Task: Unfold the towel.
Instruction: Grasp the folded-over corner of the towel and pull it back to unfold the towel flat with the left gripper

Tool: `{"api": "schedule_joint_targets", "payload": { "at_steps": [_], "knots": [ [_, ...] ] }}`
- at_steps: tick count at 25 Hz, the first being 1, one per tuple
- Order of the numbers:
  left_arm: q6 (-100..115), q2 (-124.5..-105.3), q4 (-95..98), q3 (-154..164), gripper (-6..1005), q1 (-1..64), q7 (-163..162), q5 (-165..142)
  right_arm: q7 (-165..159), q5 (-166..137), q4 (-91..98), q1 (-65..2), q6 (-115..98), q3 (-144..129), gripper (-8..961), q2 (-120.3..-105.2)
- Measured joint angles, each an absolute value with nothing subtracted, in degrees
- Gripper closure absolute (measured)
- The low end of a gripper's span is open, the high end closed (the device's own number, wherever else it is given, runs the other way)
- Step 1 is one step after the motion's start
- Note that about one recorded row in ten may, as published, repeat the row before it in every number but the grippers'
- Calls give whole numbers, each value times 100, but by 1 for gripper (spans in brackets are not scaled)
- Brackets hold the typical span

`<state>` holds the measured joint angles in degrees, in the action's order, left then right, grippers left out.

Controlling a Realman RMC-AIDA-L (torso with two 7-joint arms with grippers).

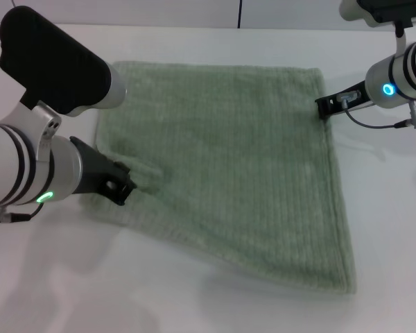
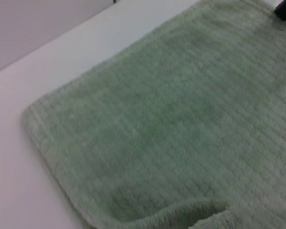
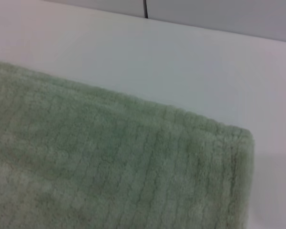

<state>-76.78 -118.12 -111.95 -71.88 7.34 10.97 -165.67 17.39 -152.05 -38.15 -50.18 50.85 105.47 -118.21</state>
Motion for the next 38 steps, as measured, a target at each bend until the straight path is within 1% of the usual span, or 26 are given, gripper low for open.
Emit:
{"api": "schedule_joint_targets", "payload": {
  "at_steps": [15, 26, 29, 38],
  "knots": [
    [-8200, -11812, -11187, -7114, 911, 768, 576, -16567, 1803, -15245, -3824, -5045, 5113, 10501, 932, -11804],
    [-8263, -11796, -10940, -7180, 843, 716, 403, -16568, 1887, -15249, -3823, -5022, 5125, 10500, 932, -11803],
    [-8278, -11795, -10872, -7250, 792, 697, 383, -16567, 1899, -15249, -3823, -5029, 5125, 10502, 931, -11803],
    [-8425, -11786, -10795, -7416, 785, 657, 358, -16568, 1918, -15249, -3823, -5052, 5126, 10508, 931, -11803]
  ]
}}
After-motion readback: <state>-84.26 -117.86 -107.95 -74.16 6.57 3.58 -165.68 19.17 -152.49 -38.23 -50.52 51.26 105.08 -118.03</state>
